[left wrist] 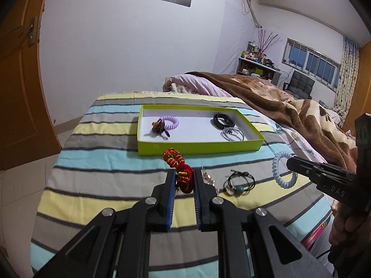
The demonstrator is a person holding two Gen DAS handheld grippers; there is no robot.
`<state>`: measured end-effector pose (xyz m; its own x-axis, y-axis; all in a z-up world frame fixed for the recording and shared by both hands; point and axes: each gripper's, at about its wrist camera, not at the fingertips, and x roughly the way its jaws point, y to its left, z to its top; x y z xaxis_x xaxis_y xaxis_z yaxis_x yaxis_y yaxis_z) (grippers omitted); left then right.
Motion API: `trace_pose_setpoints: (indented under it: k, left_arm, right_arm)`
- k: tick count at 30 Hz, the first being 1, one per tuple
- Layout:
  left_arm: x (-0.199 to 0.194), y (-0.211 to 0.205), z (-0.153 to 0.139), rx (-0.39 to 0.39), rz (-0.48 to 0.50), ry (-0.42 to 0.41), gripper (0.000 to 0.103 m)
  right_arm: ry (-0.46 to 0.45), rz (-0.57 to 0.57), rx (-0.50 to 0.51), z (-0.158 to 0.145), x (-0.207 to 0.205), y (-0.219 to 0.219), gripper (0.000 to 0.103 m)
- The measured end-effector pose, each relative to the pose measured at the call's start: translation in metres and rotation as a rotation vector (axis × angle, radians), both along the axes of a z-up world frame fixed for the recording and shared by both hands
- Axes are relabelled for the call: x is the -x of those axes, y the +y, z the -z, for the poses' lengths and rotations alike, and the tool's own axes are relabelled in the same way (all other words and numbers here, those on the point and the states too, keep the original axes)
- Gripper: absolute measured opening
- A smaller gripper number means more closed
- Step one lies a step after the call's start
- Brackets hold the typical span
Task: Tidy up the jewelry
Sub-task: 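Grasp the light blue coil hair tie with the right tool while the left tool grasps the red beaded ornament, then carry both items into the lime-green box and open both tools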
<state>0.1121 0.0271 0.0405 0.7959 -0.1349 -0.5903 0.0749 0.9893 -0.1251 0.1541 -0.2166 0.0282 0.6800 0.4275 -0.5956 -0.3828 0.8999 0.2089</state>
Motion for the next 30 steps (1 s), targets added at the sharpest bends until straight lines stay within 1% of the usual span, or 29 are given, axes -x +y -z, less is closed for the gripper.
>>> trace_pose_setpoints:
  k: [8, 15, 27, 30]
  left_arm:
    - [-0.024, 0.000, -0.007, 0.003, 0.000, -0.015, 0.016]
    - [-0.053, 0.000, -0.010, -0.030, -0.006, -0.028, 0.016]
    - [-0.113, -0.001, 0.007, -0.051, 0.006, 0.012, 0.016]
    - [-0.124, 0.001, 0.013, -0.040, 0.003, 0.030, 0.016]
  right_arm:
    - [-0.026, -0.001, 0.019, -0.008, -0.023, 0.003, 0.010]
    - [-0.039, 0.009, 0.030, -0.012, -0.051, 0.004, 0.010]
    - [-0.013, 0.044, 0.058, 0.000, -0.115, 0.005, 0.010]
    - [0.001, 0.049, 0.071, 0.006, -0.131, 0.006, 0.010]
